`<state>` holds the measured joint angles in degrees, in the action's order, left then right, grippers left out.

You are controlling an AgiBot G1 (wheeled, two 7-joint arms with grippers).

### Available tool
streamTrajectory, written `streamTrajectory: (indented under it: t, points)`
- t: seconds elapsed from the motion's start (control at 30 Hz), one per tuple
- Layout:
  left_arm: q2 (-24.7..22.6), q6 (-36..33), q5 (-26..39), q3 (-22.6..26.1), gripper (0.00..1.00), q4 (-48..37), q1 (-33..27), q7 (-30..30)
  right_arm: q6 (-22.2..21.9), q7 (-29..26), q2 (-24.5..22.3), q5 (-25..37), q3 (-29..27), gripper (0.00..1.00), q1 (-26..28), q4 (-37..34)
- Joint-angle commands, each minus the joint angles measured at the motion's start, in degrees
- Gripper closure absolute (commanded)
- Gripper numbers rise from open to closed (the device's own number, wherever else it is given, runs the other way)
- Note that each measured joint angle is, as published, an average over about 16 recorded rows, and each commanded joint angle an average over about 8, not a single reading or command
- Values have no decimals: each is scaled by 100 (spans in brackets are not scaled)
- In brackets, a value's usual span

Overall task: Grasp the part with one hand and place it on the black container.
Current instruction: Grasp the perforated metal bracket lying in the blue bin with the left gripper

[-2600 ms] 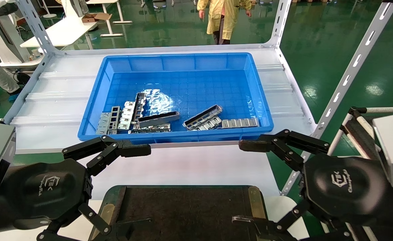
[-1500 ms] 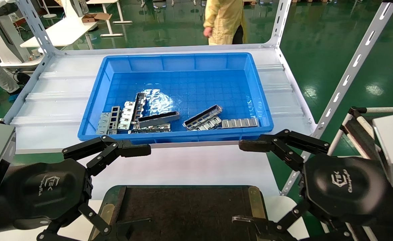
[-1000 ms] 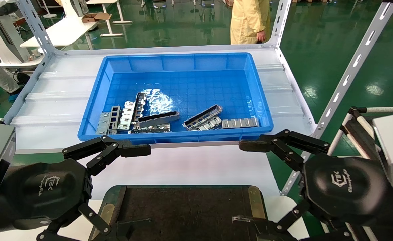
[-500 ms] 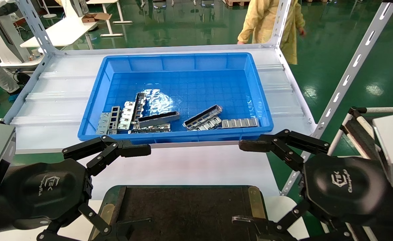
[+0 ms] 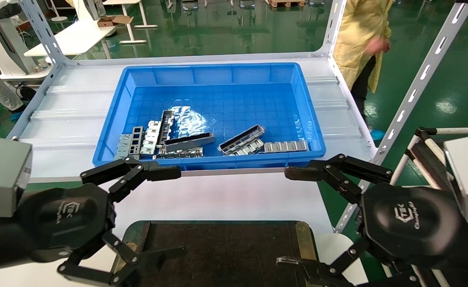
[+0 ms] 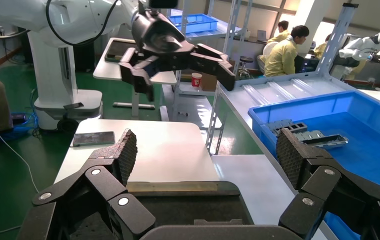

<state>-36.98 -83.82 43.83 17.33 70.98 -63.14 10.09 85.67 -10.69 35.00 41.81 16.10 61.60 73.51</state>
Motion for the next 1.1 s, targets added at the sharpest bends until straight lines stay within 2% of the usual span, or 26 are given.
streamTrajectory:
  t: [0.03,0.4,1.1]
  points:
    - [-47,52,51,21,0,-39,-24,-8,0,1,0,-1,1,0,1,-1]
    - [-751,346,798,347,0,-1042,-726,-380,-2,3,-2,-4,6,0,2,-1]
    - [-2277,908,1907,773,0,-4645,-2445,-2122,-5,8,-6,-10,15,0,4,-1]
